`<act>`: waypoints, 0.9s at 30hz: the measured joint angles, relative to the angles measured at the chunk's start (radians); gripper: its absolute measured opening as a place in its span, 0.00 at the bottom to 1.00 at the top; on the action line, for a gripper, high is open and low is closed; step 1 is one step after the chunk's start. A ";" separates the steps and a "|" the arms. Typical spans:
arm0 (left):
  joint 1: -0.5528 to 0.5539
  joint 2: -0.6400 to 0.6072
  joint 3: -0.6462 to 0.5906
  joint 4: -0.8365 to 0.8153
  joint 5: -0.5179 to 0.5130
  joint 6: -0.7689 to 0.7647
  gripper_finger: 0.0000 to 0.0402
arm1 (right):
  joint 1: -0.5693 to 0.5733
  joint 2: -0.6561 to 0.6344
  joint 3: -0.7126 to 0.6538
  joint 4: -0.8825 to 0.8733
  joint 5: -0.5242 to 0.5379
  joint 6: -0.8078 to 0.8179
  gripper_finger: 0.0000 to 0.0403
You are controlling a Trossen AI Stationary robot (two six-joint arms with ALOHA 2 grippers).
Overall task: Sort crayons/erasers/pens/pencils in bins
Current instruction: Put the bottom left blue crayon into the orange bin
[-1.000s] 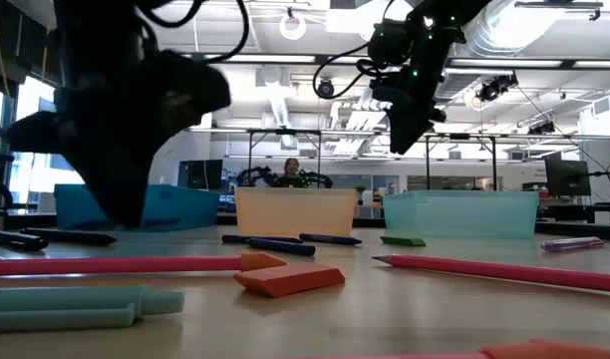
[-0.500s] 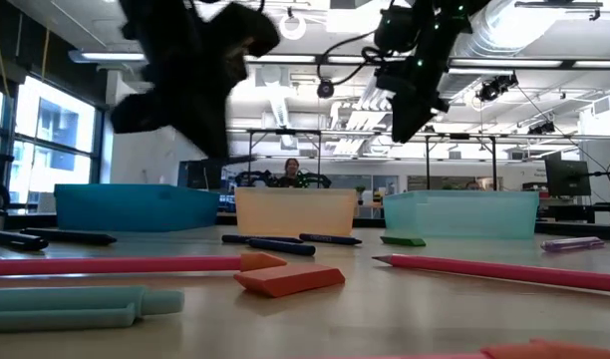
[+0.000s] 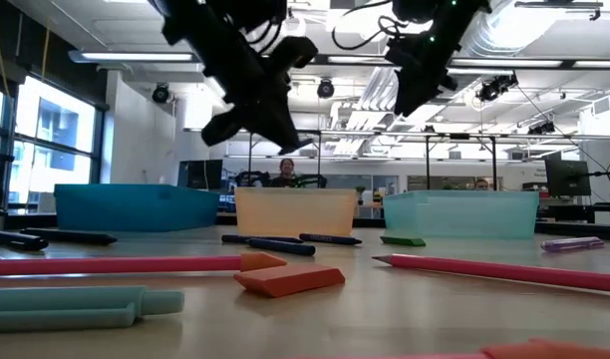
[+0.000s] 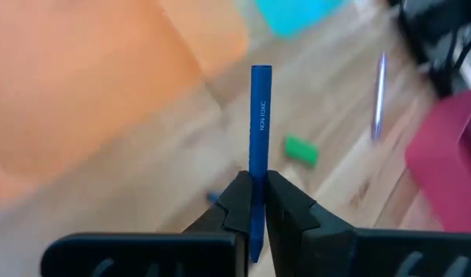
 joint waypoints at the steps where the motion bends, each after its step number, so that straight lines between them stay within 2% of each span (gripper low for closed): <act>1: 0.025 0.000 0.000 0.014 0.014 0.017 0.02 | 0.000 -0.002 0.000 0.002 0.004 -0.002 0.31; 4: 0.098 0.000 0.000 0.053 0.038 0.069 0.02 | 0.000 -0.003 0.000 0.003 0.005 -0.002 0.31; 15: 0.336 0.028 0.000 0.079 0.027 0.212 0.02 | 0.000 -0.001 0.000 0.101 0.005 -0.016 0.31; 21: 0.381 0.082 0.000 0.139 0.031 0.227 0.02 | 0.000 0.001 -0.003 0.185 0.006 -0.055 0.31; 27: 0.380 0.100 0.048 0.130 0.023 0.262 0.02 | -0.009 0.016 -0.004 0.229 0.018 -0.079 0.31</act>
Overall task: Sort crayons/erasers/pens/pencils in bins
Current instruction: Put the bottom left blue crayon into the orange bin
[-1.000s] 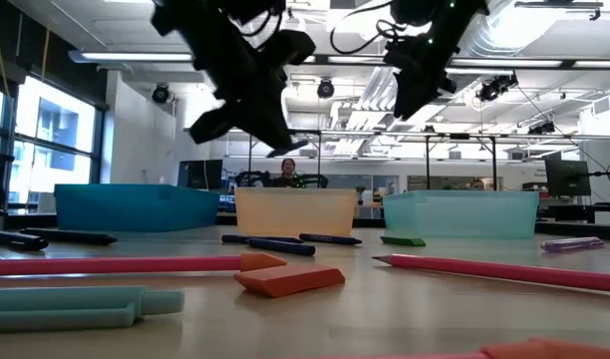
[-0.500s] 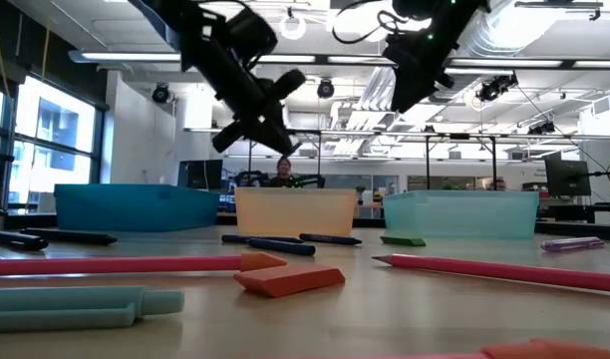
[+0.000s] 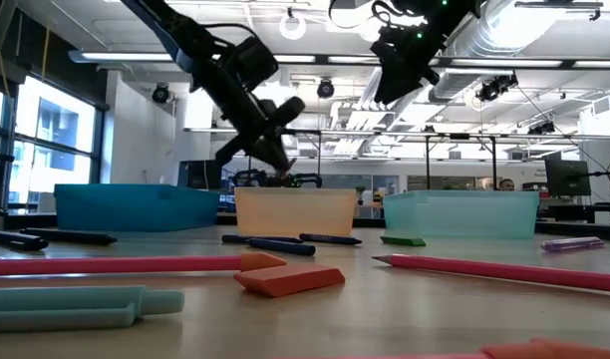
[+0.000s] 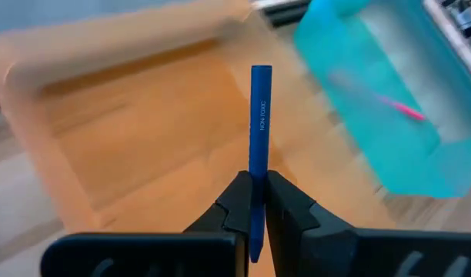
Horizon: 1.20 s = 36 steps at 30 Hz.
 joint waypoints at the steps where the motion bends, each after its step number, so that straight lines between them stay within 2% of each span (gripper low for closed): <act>1: 0.000 0.000 0.009 -0.002 0.000 0.008 0.02 | -0.003 0.003 0.000 -0.002 0.000 -0.002 0.31; 7: 0.013 0.001 0.083 -0.114 -0.020 0.076 0.02 | -0.014 0.016 -0.001 0.002 0.007 0.015 0.31; 12: 0.013 0.001 0.091 -0.170 -0.016 0.110 0.02 | -0.013 0.018 -0.001 -0.018 0.007 0.066 0.31; 17: -0.008 0.011 0.092 -0.170 0.023 0.127 0.02 | -0.011 0.018 -0.001 -0.023 0.006 0.137 0.31; 31: -0.019 0.155 0.091 -0.165 0.062 0.174 0.03 | -0.009 0.017 -0.001 -0.024 0.013 0.171 0.31; 36: -0.016 0.166 0.091 -0.153 0.063 0.178 0.07 | -0.007 0.017 -0.001 -0.036 0.008 0.171 0.31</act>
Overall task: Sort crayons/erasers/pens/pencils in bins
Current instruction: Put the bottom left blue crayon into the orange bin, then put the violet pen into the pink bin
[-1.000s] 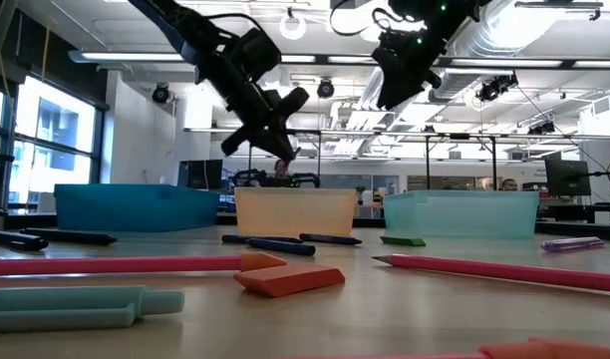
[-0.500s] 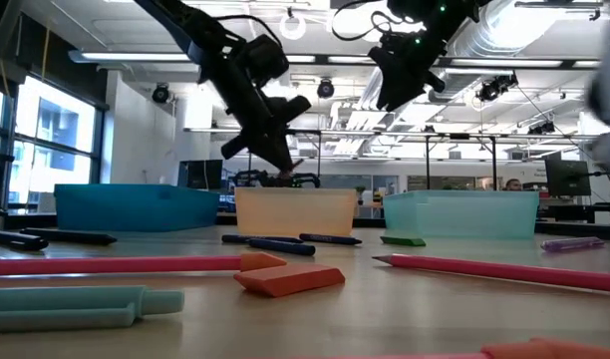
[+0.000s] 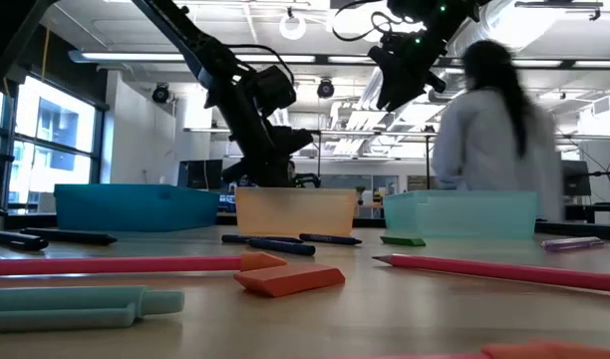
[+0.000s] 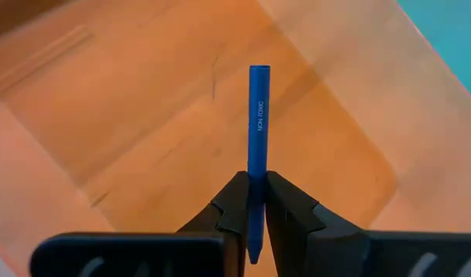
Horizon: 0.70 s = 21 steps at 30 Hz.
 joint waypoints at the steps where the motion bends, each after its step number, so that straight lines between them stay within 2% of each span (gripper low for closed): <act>1: 0.001 0.000 0.000 0.003 -0.001 0.000 0.09 | 0.003 0.000 0.000 -0.009 -0.001 0.000 0.31; 12: 0.004 -0.005 0.000 0.009 -0.002 0.081 0.29 | 0.076 0.000 0.000 -0.109 -0.002 -0.006 0.31; 15: 0.017 -0.036 0.013 -0.033 0.007 0.100 0.32 | 0.105 -0.003 0.000 -0.148 -0.011 -0.031 0.31; 21: 0.050 -0.106 0.119 -0.202 0.021 0.207 0.34 | 0.140 -0.023 0.000 -0.228 -0.086 -0.053 0.31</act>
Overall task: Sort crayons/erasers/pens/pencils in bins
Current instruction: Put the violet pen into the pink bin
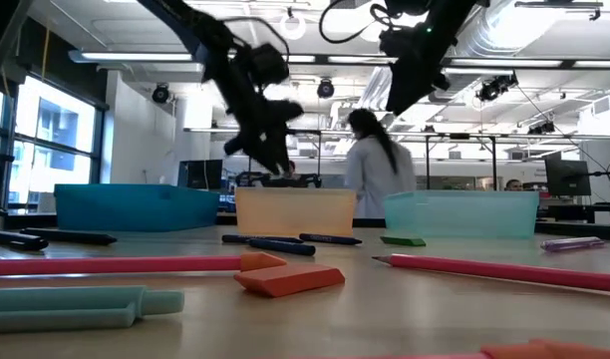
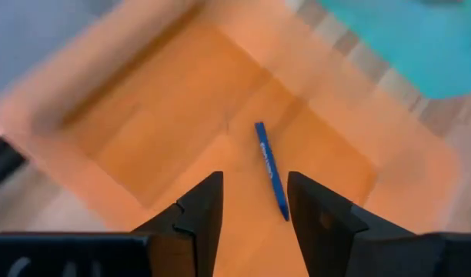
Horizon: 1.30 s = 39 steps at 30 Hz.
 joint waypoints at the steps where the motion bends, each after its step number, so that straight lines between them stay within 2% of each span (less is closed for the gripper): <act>1: 0.004 -0.014 0.021 -0.032 0.000 0.016 0.33 | 0.006 -0.008 0.000 -0.020 -0.009 -0.007 0.31; 6: 0.005 -0.083 0.102 -0.117 0.013 0.072 0.33 | 0.024 -0.057 0.000 -0.147 -0.045 -0.042 0.31; 10: 0.004 -0.169 0.107 -0.148 0.054 0.091 0.33 | 0.038 -0.088 0.000 -0.254 -0.062 -0.088 0.31; 14: -0.015 -0.226 0.107 -0.229 0.039 0.089 0.33 | 0.050 -0.114 -0.040 -0.295 -0.149 -0.142 0.31; 18: -0.057 -0.262 0.028 -0.225 0.037 0.045 0.33 | 0.072 -0.136 -0.132 -0.295 -0.228 -0.164 0.31; 27: -0.193 -0.280 -0.180 -0.187 0.037 -0.072 0.33 | 0.181 -0.197 -0.313 -0.292 -0.247 -0.167 0.31; 32: -0.235 -0.280 -0.231 -0.156 0.036 -0.086 0.33 | 0.228 -0.236 -0.399 -0.295 -0.307 -0.160 0.31; 39: -0.242 -0.280 -0.245 -0.133 0.034 -0.104 0.33 | 0.284 -0.240 -0.504 -0.287 -0.309 -0.192 0.31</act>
